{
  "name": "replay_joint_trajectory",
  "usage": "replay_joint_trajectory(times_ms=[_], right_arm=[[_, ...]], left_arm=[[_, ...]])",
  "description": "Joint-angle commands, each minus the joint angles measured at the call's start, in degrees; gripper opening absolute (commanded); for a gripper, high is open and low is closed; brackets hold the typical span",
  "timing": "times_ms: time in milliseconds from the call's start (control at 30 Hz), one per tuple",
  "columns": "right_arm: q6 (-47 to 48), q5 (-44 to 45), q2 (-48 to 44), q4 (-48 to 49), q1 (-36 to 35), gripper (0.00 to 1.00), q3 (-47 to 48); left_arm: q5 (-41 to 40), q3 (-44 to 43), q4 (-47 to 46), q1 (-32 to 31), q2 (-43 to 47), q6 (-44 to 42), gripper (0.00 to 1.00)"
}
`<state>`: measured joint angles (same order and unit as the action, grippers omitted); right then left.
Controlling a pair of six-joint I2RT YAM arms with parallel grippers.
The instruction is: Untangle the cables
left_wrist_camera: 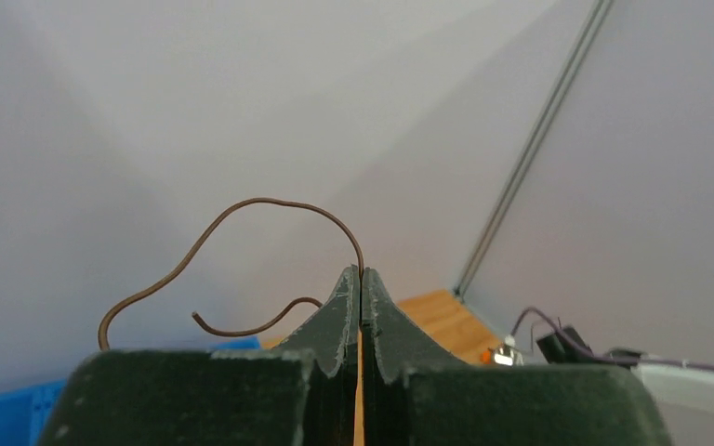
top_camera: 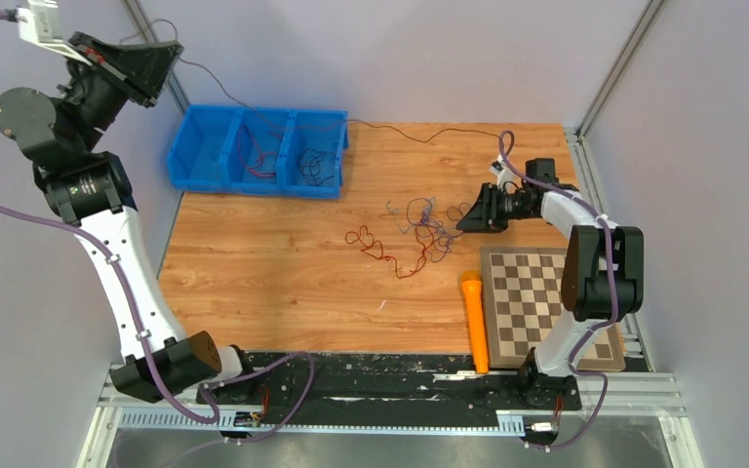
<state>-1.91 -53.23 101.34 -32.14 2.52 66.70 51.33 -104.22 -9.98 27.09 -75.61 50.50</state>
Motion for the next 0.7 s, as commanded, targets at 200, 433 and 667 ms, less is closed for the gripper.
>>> replay_joint_trajectory(times_ms=[200,433,667], right_arm=[[9.4,-4.7,-8.1,-3.1,-12.9,0.0,4.3],[15.8,12.8,-10.2,-7.1,-27.1,0.0,4.5],[20.6,24.3,-8.8,-8.4,-39.8,0.0,7.1]], left_arm=[[4.8,8.2,45.0,-16.0,4.7,-52.2,0.0],[2.1,26.7,62.8,-21.7,9.7,-78.0,0.0],[2.2,47.0,65.1,-24.2,20.1,-98.2,0.56]])
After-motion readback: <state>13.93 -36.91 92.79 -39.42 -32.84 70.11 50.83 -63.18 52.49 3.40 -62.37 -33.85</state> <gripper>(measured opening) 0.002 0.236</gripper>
